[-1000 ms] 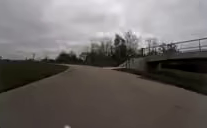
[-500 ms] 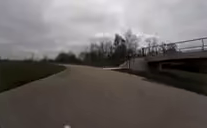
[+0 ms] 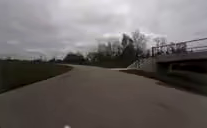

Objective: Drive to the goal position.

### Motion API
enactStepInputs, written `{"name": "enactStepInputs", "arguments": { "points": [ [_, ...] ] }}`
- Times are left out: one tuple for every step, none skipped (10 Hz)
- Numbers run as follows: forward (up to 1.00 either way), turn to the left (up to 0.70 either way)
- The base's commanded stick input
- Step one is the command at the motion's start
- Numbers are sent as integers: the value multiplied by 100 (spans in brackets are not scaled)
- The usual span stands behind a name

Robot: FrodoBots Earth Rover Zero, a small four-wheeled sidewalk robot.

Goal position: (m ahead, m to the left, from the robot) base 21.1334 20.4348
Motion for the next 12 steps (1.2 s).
{"name": "enactStepInputs", "arguments": {
  "points": [
    [100,0],
    [100,0],
    [100,0],
    [100,0],
    [100,0],
    [100,0],
    [100,0],
    [100,2],
    [100,40],
    [100,40],
    [100,37],
    [100,18]
  ]
}}
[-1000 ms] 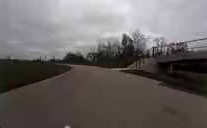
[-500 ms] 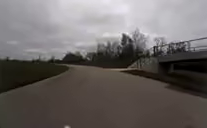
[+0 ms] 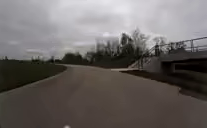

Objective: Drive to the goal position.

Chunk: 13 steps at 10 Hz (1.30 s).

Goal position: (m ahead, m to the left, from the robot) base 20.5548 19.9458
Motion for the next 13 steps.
{"name": "enactStepInputs", "arguments": {
  "points": [
    [100,3],
    [100,0],
    [100,0],
    [100,0],
    [100,0],
    [100,0],
    [100,0],
    [100,0],
    [100,0],
    [100,0],
    [100,0],
    [100,0],
    [100,0]
  ]
}}
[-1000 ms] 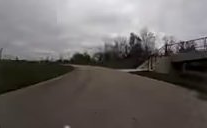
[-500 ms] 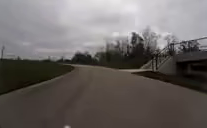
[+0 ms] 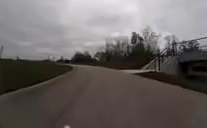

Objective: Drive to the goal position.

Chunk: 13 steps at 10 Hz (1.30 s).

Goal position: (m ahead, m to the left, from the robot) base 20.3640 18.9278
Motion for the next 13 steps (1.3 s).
{"name": "enactStepInputs", "arguments": {
  "points": [
    [100,0],
    [100,0],
    [100,0],
    [100,0],
    [100,0],
    [100,0],
    [100,0],
    [100,0],
    [100,0],
    [100,0],
    [100,0],
    [100,1],
    [100,1]
  ]
}}
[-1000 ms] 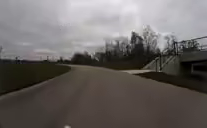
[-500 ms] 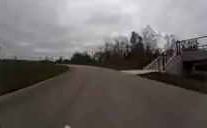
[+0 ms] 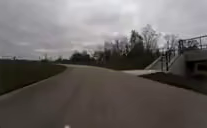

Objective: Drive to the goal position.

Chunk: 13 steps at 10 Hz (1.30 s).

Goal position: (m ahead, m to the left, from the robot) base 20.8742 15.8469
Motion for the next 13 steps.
{"name": "enactStepInputs", "arguments": {
  "points": [
    [100,0],
    [100,0],
    [100,40],
    [100,40],
    [100,24],
    [100,0],
    [100,0],
    [100,0],
    [100,0],
    [100,0],
    [100,0],
    [100,0],
    [100,0]
  ]
}}
